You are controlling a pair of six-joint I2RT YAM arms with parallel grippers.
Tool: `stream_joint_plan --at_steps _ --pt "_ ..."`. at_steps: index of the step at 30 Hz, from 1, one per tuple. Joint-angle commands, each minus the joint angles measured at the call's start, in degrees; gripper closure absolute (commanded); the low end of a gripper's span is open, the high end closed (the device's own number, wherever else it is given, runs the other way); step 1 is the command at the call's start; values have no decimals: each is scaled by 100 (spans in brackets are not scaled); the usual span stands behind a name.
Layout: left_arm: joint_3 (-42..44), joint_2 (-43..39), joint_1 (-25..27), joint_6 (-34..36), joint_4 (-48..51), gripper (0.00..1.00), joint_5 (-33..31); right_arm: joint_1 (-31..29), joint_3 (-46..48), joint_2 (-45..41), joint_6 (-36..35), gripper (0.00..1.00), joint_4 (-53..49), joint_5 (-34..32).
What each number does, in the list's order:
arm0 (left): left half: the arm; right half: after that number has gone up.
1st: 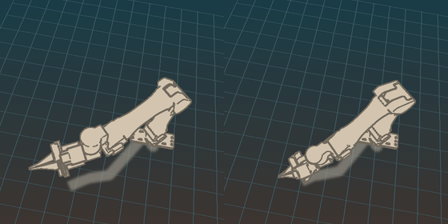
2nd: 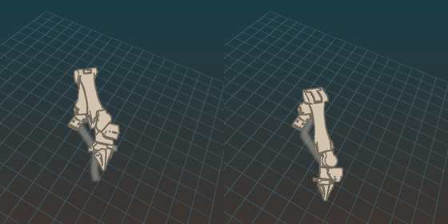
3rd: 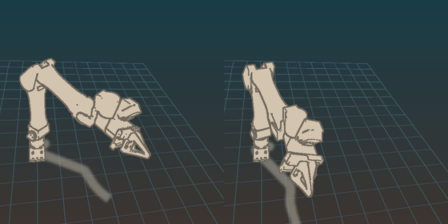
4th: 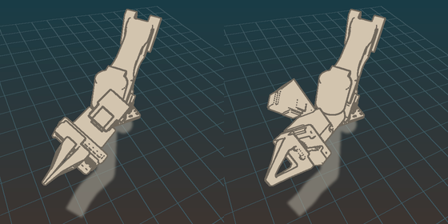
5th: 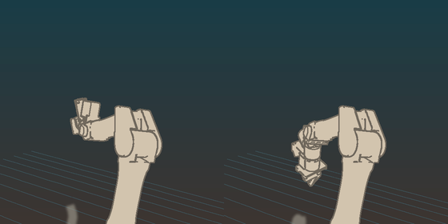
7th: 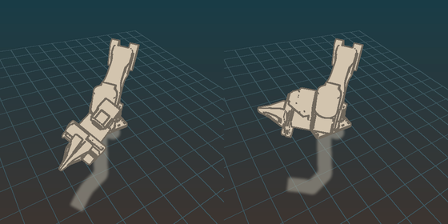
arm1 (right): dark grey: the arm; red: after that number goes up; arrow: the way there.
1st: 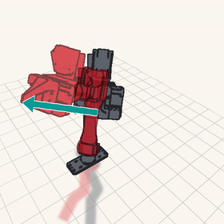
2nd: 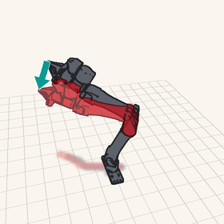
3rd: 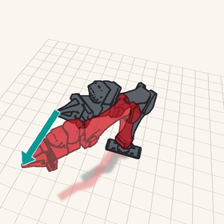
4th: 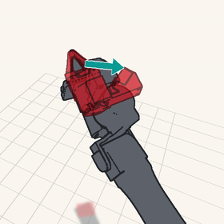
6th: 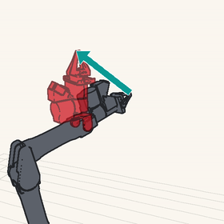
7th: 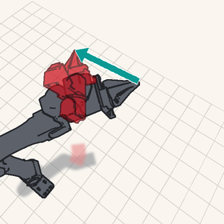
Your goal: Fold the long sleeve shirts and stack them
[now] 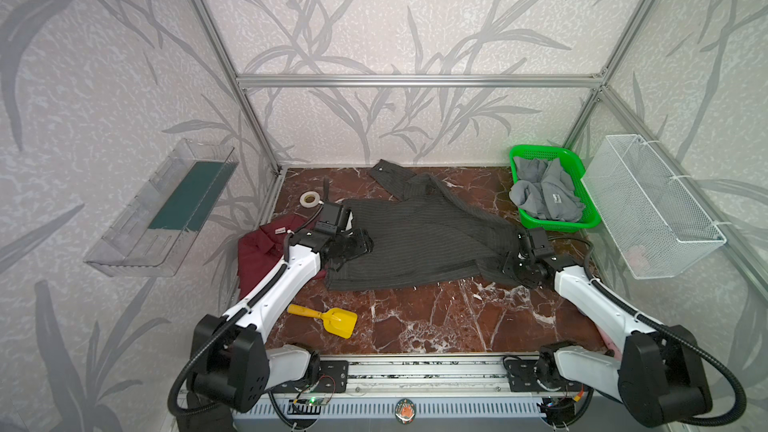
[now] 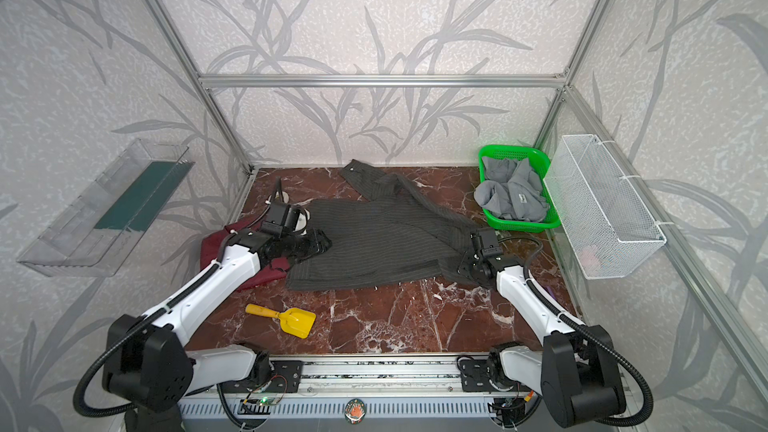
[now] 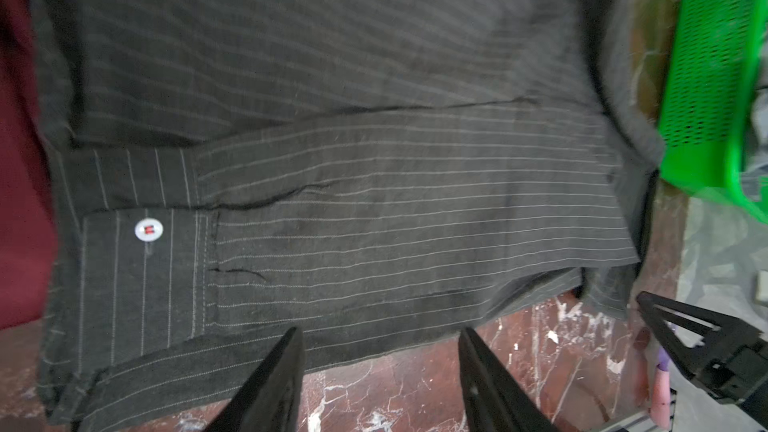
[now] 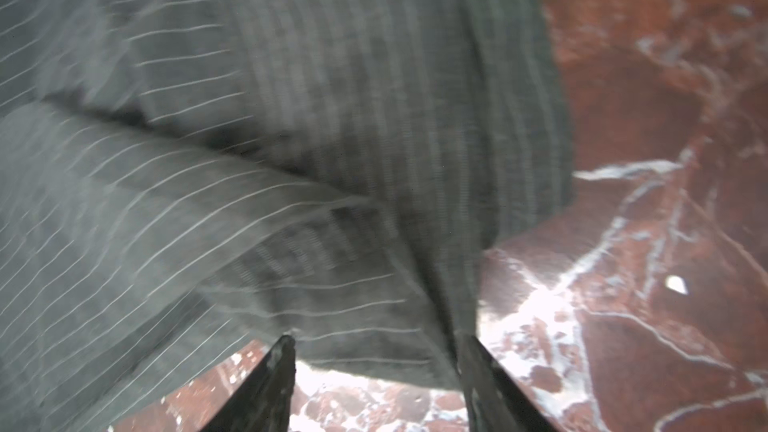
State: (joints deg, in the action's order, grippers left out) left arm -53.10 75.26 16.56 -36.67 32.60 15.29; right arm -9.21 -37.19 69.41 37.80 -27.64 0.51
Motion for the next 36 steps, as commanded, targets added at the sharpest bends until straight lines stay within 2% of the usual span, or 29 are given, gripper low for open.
stream_joint_plan --at_steps 1,5,10,12,18,23,29,36 --pt "111 184 164 -395 -330 41 -92 120 -228 120 108 40 -225 -138" --pt "239 488 434 -679 -655 41 -88 233 -228 227 468 48 -166 -534" --pt "573 841 517 -1078 -1155 41 -119 279 -407 587 692 55 77 -177" --pt "663 926 526 -1202 -1347 41 -156 269 -456 639 726 57 180 -256" --pt "705 1318 533 -1383 -1589 42 -95 269 -550 741 1079 77 121 -666" --pt "749 1484 532 -1337 -1586 42 -223 268 -385 574 1243 78 511 -784" --pt "858 1713 515 -1368 -1631 42 -254 270 -534 1303 1349 79 555 -754" --pt "853 1817 288 -1114 -1313 42 -404 280 -685 1695 1542 80 218 -1262"
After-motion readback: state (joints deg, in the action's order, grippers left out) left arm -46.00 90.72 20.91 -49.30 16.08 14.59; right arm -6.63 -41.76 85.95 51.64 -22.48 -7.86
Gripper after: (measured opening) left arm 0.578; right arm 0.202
